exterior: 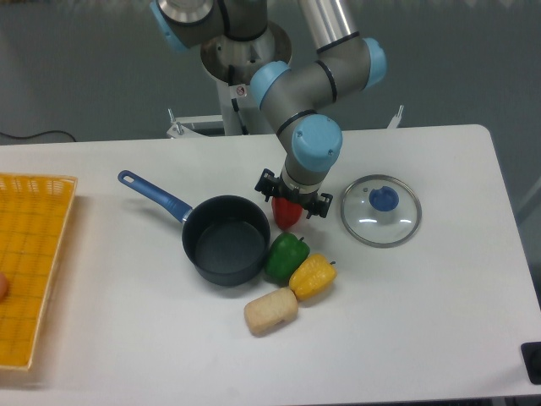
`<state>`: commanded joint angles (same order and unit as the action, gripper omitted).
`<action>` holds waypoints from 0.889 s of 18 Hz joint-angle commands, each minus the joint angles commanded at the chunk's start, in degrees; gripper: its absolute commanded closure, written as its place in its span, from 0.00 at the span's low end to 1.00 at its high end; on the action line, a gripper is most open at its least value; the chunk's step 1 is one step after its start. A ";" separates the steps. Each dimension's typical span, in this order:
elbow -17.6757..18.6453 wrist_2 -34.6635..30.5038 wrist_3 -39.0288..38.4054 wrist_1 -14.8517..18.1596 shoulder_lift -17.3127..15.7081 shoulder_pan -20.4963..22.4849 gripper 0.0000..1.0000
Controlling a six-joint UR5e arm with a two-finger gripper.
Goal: Pick up the red pepper
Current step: 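Lower the gripper around the red pepper's stem, then close the gripper on the red pepper and lift it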
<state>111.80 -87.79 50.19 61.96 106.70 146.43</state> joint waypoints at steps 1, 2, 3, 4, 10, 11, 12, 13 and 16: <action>0.00 -0.79 0.00 0.00 0.00 -0.09 0.00; 0.00 -1.15 0.00 0.00 0.18 -0.44 0.00; -0.09 -1.24 0.00 -0.09 0.61 -0.53 0.00; -0.17 -1.33 0.00 -0.17 0.79 -0.53 0.00; -0.18 -1.85 0.00 -1.41 1.93 -0.79 0.00; -0.18 -2.38 0.00 -1.41 2.02 -1.14 0.00; -0.18 -2.90 0.09 -1.41 2.11 -1.23 0.00; -0.18 -3.00 0.09 -1.49 2.29 -1.23 0.00; -0.26 -3.08 0.35 -1.67 2.46 -1.32 0.10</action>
<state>111.53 -90.88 50.54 60.29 109.16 145.11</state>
